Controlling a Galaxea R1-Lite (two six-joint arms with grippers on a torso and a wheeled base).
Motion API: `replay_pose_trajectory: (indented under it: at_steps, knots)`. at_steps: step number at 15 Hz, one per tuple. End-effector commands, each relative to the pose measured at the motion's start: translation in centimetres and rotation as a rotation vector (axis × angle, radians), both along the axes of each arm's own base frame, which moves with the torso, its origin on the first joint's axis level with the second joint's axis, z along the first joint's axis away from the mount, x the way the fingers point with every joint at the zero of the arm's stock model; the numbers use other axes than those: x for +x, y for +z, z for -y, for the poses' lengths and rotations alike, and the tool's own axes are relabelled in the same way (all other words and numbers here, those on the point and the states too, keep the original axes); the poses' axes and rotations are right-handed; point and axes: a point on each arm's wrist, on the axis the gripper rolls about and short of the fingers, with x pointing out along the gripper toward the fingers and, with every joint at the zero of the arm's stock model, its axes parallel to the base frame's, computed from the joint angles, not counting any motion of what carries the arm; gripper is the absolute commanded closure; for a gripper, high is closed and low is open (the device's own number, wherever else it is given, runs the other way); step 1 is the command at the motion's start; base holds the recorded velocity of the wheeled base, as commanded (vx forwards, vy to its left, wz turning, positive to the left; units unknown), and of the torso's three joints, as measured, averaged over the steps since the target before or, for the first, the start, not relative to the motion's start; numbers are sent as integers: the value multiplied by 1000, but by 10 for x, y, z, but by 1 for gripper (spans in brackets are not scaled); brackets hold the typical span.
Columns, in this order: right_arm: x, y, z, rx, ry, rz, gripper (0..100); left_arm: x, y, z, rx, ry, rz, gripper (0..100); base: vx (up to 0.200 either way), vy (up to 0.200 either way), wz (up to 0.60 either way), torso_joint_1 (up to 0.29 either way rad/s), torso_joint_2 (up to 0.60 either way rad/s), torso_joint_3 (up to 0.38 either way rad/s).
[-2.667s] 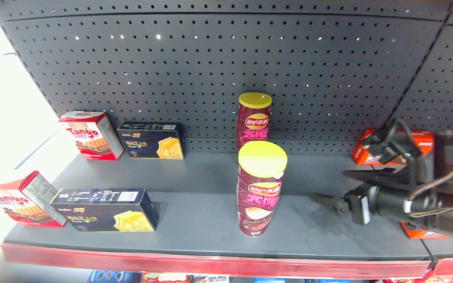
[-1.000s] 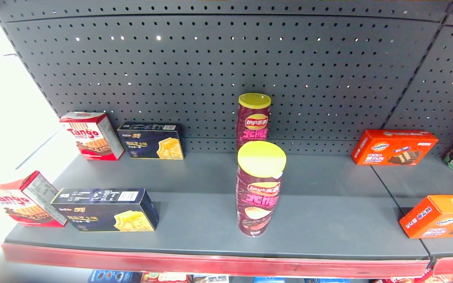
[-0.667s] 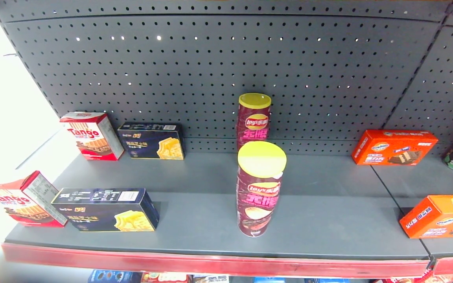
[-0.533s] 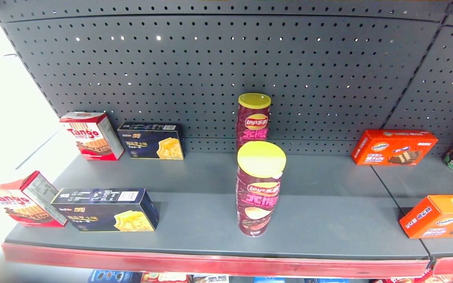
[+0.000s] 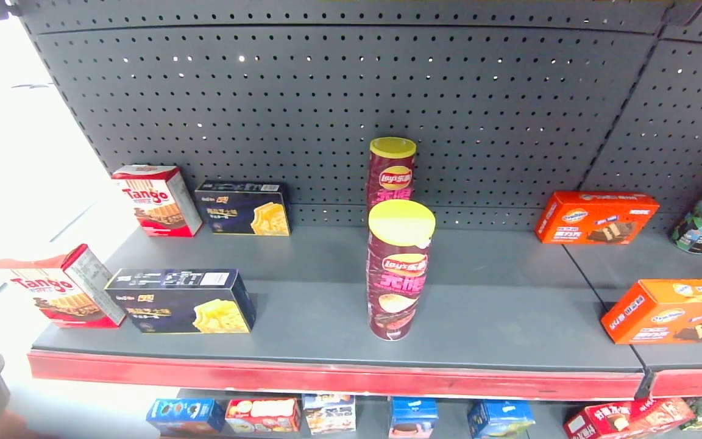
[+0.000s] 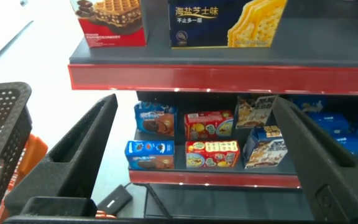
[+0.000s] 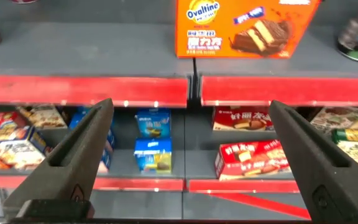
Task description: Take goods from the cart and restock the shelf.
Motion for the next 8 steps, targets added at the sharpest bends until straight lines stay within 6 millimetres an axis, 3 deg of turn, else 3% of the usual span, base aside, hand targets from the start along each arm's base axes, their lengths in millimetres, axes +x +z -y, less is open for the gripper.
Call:
replay_pose_trajectory:
  at_steps: [1,8]
  knots:
    - [0,0,0,0,0,-4,0,0,0,0,1,-1,0,0,0,0,0,0,0,0]
    - [0,0,0,-3,1,-4,0,0,0,0,1,-3,0,0,0,0,0,0,0,0]
